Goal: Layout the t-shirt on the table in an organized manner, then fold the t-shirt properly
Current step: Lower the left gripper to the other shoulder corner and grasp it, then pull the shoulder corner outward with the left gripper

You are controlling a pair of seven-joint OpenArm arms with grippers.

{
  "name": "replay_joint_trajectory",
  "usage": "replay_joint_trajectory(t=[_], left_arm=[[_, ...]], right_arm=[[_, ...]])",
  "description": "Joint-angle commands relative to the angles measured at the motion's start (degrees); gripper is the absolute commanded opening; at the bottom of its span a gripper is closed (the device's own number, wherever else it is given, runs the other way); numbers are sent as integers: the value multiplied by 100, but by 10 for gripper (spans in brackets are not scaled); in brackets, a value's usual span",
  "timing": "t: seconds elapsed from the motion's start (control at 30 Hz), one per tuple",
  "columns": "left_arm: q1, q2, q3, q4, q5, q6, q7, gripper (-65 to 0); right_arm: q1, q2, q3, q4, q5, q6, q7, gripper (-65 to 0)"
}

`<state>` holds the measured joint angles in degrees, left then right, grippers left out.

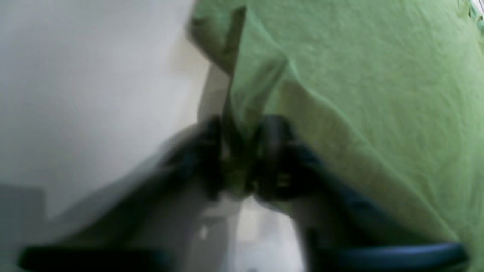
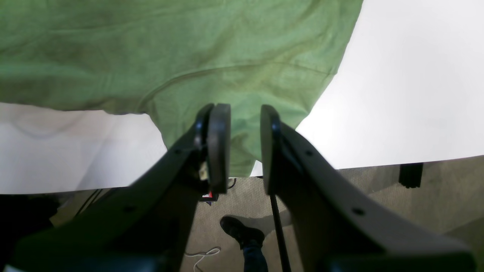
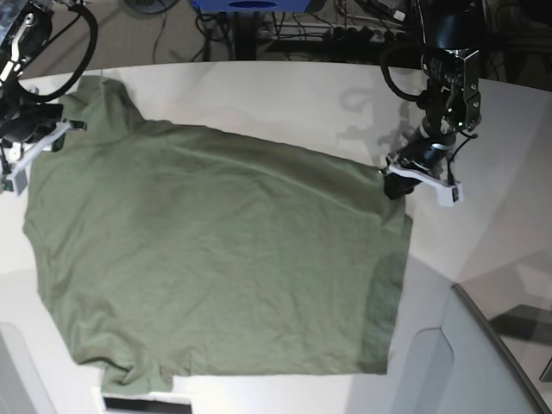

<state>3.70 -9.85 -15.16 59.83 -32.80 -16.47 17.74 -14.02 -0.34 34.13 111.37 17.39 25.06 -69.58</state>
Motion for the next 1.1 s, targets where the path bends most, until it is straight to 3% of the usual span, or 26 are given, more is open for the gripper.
replay_joint_trajectory(t=[0.0,0.2,0.33,0.43,0.53,0.8,1.07], left_arm=[[47,-31,8,34,102,86,209,-650],[293,-154,-1,764,102,113,253,-650],[434,-259,-1,1362,102,122,938,-650],[566,-286,-1,1749,102,579,1369,-650],[777,-294,8,2091,102,904,1413,-650],[1348,-374,26,2496,102,930,1422,-650],[1656,-374,8,2636,102,930,1422,-650]], right_arm=[[35,47,2,94,24,13,88,-524],[70,153,2,58,24,13,88,-524],[290,293,2,-364,-2,13,88,-524],[554,416,2,-953,15,13,114,-524],[756,513,-6,-1462,15,13,387,-524],[1292,794,-6,-2895,-2,13,879,-524],[1494,865,-6,-3783,-11,13,1292,-524]])
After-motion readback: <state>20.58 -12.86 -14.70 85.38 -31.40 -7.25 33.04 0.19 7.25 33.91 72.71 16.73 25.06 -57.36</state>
